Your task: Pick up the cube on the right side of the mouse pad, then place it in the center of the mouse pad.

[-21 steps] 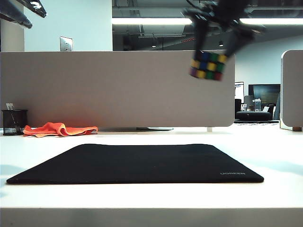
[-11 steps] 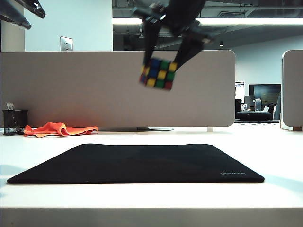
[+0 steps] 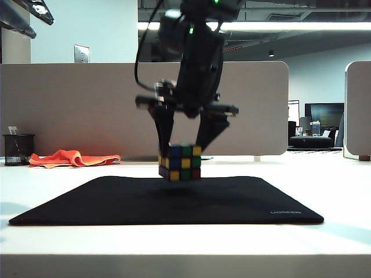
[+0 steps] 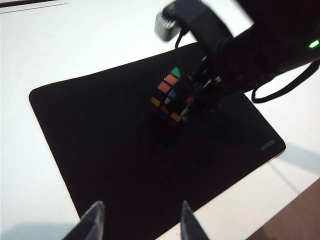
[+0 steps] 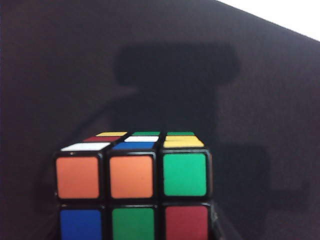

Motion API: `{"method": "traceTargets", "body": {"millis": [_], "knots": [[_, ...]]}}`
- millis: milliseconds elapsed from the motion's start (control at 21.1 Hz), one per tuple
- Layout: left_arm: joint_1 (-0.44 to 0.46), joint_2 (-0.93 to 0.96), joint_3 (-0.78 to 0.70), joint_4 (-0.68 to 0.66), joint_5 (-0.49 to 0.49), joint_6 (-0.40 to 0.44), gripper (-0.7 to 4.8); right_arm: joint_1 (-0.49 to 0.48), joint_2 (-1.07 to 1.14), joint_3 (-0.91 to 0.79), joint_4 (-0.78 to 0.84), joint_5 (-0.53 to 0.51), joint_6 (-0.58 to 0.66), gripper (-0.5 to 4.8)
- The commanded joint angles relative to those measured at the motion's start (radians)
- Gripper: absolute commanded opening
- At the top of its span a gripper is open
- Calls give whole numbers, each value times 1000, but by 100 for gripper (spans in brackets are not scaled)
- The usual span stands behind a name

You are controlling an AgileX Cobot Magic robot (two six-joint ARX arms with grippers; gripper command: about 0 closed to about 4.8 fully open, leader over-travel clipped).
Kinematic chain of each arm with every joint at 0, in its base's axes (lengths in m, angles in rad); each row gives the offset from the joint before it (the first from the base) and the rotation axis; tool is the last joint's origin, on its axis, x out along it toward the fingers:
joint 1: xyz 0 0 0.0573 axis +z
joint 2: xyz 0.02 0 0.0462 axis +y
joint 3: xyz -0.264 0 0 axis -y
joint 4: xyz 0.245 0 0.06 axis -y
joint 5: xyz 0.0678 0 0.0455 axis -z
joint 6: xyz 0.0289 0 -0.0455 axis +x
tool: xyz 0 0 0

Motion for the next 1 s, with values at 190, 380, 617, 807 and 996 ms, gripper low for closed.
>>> {"method": "traceTargets", "body": {"millis": [190, 380, 617, 807, 996], "knots": [[1, -2, 3, 3, 5, 1, 191, 6, 14, 8, 11, 5, -4, 450], [2, -2, 3, 3, 3, 2, 184, -7, -86, 26, -8, 16, -29, 402], [2, -2, 3, 2, 1, 4, 98, -116, -359, 23, -20, 97, -93, -3], [2, -10, 3, 3, -54, 31, 11, -205, -520, 1, -19, 100, -121, -3], [2, -34, 1, 13, -154, 30, -6, -241, -635, -71, 27, 103, -143, -3]]}}
